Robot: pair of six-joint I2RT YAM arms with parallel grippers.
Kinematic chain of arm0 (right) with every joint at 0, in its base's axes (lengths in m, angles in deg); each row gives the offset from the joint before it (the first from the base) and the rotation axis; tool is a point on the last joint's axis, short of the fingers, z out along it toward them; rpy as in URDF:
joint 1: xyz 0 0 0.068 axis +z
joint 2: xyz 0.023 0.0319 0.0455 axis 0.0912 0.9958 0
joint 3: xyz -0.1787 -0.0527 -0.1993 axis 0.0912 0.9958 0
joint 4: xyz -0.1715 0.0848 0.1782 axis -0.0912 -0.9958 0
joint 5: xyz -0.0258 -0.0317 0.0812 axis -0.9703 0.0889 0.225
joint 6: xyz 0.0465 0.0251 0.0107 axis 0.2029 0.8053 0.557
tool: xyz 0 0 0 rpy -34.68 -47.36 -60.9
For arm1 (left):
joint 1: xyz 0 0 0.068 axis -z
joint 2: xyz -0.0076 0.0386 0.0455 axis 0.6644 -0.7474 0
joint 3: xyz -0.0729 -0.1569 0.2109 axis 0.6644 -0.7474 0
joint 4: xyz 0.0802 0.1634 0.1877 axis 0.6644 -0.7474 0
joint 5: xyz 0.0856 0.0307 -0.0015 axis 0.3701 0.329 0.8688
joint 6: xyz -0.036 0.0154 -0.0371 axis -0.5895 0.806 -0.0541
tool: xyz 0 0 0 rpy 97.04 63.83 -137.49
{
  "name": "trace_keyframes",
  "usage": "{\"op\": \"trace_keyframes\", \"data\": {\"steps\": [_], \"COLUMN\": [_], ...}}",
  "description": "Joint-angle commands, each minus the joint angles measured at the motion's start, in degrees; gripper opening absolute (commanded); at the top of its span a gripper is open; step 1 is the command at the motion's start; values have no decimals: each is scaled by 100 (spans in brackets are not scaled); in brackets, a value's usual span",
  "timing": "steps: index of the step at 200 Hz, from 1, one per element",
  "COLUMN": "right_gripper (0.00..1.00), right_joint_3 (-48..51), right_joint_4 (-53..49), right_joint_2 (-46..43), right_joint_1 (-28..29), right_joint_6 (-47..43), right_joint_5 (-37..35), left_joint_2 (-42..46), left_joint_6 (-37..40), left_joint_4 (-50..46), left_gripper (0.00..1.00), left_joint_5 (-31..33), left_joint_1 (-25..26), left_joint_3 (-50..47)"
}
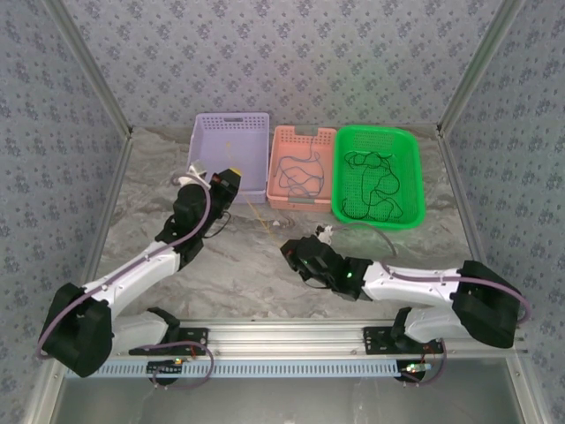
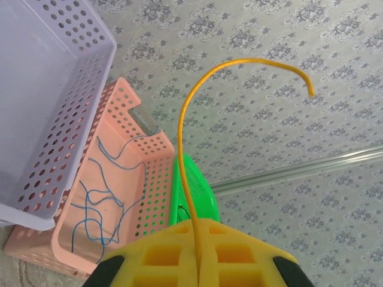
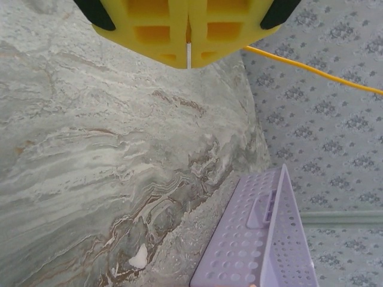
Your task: Untangle the cables
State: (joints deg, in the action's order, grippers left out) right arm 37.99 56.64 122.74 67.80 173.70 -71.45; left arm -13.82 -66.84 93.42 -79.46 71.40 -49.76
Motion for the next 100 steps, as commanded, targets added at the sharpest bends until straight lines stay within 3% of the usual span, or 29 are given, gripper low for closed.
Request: {"op": "trace_keyframes", "data": {"steps": [1, 8, 31, 59, 100], "right_gripper": [0, 1, 25, 54, 65], "right_joint_3": [-268, -451, -1070, -1833, -1947], "right_joint_4": [-625, -788, -1229, -2481, -3502], "right_joint_2": [276, 290, 254, -69, -1364], "right_joint_1": [-136, -200, -431, -705, -992], "right_joint_6": [-21, -229, -1176, -2314, -3640], "right_joint_5": [120, 195, 355, 214, -496], "left_joint_2": [288, 312, 290, 441, 60], "left_joint_6": [99, 225, 672, 1550, 2836], "left_joint_4": [194, 11, -610, -1589, -2876], "left_gripper": [0, 0, 0, 0, 0], "left_joint_5": [-18, -157, -794, -1179, -1911], "left_joint_1": [-288, -354, -595, -778, -1336], "left_joint_3": [572, 658, 1050, 1576, 2686]}}
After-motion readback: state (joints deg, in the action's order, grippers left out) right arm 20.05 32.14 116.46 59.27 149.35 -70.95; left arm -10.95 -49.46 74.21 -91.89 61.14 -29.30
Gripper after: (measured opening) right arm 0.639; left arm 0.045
